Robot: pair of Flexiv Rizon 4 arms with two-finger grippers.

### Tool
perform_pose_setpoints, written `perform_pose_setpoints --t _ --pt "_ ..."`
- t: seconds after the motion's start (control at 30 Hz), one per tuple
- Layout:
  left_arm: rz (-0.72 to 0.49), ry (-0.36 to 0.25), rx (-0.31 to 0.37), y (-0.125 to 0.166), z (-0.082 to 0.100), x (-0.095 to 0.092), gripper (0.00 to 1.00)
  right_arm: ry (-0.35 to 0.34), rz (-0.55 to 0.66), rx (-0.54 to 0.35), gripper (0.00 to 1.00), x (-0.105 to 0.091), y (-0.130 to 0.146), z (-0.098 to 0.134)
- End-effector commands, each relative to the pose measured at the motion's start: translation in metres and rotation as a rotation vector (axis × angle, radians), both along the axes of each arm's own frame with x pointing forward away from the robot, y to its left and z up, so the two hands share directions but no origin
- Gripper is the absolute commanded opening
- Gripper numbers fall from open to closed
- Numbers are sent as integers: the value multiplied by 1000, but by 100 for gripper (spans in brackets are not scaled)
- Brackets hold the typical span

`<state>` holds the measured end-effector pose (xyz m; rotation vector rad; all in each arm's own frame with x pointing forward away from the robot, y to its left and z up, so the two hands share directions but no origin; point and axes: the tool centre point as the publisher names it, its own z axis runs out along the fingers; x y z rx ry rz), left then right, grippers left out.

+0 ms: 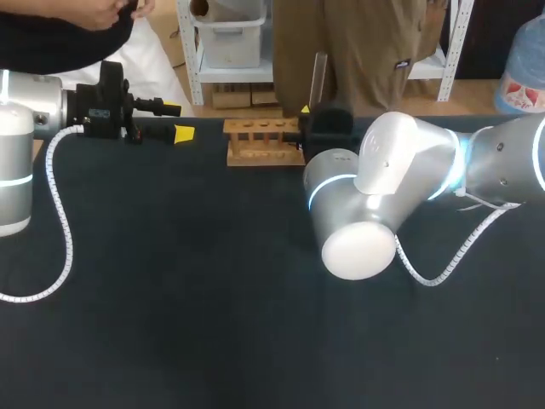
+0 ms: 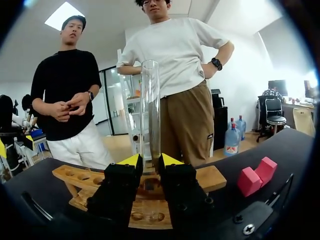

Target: Grasp the test tube, adjust it, and insert it.

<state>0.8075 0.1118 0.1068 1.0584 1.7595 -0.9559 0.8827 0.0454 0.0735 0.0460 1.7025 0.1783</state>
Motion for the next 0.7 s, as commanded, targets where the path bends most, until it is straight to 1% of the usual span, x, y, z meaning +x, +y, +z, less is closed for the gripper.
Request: perform_pose_setpoints --t 0.03,0.4,0.5,0.53,0.57,0.6,0.7 --pt "3 -5 -3 0 -1 -1 100 -23 65 10 0 -4 -3 -4" --pt "3 -5 -3 0 -1 -1 100 -54 77 23 0 -8 -1 -7" --pt "3 -5 -3 0 -1 -1 100 -52 75 22 0 -8 0 -7" --pt "3 -5 -3 0 -1 -1 100 -50 75 21 11 -7 0 -7" --pt "3 -5 -3 0 -1 -1 100 -48 77 21 60 -7 0 -6" --pt "3 -5 -3 0 -1 -1 100 -46 76 21 100 -7 0 -5" --pt "3 -5 -3 0 -1 -1 100 -43 71 21 100 -8 0 -3"
